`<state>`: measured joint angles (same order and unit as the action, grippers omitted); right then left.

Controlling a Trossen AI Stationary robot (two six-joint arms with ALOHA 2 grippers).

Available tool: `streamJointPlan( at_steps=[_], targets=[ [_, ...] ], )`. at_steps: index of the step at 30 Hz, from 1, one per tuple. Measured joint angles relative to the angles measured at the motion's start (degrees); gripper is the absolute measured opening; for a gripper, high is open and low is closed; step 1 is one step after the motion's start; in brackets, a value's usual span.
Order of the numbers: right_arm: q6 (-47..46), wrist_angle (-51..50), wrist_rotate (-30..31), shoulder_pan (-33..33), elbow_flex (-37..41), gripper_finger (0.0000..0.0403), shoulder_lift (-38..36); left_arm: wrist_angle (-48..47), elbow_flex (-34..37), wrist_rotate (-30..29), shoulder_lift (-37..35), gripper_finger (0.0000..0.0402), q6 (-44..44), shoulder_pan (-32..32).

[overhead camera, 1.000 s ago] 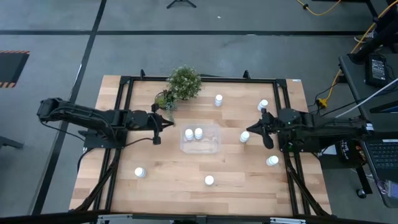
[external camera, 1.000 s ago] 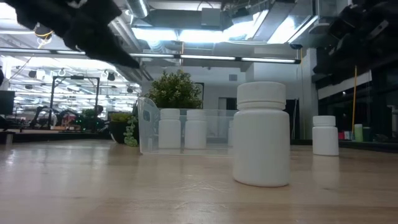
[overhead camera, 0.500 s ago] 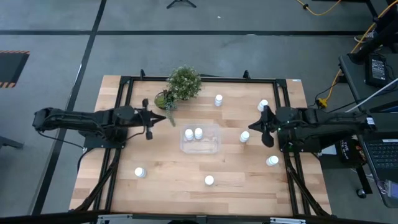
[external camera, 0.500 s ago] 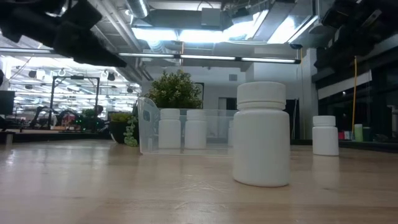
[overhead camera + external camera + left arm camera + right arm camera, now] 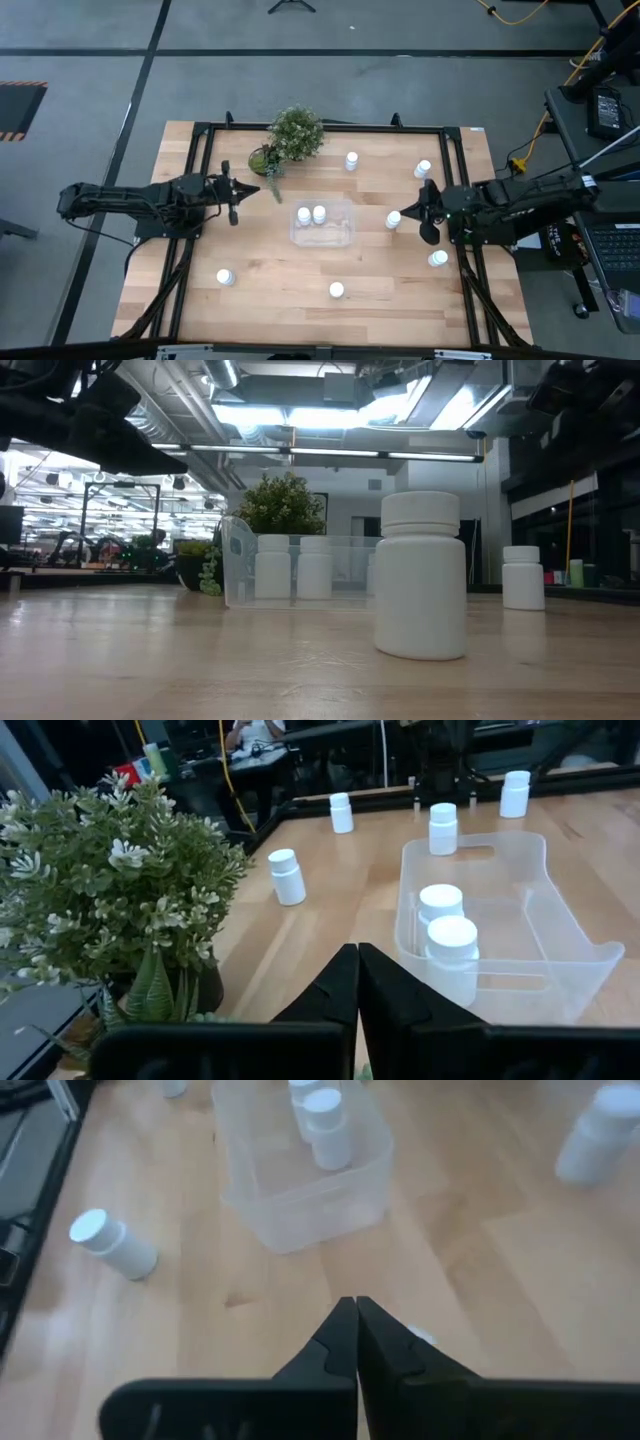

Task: Pick and place pill bottles into a basket
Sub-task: Put the pill bottle into the bin

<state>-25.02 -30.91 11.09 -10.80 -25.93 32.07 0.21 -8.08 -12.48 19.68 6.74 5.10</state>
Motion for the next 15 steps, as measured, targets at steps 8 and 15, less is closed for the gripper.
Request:
streamJointPlan(
  at_steps=[8, 15],
  targets=[
    [-4.9, -2.5, 0.5, -5.1, -1.3, 0.0, 5.9, 0.0, 0.0, -3.1, 0.0, 0.0001, -0.1, 0.0],
    [-12.3, -10.6, 2.1, -6.8, -1.6, 0.0001, 7.2, 0.0, 0.0, -3.3, 0.0, 0.0007, -0.1, 0.0]
  ],
)
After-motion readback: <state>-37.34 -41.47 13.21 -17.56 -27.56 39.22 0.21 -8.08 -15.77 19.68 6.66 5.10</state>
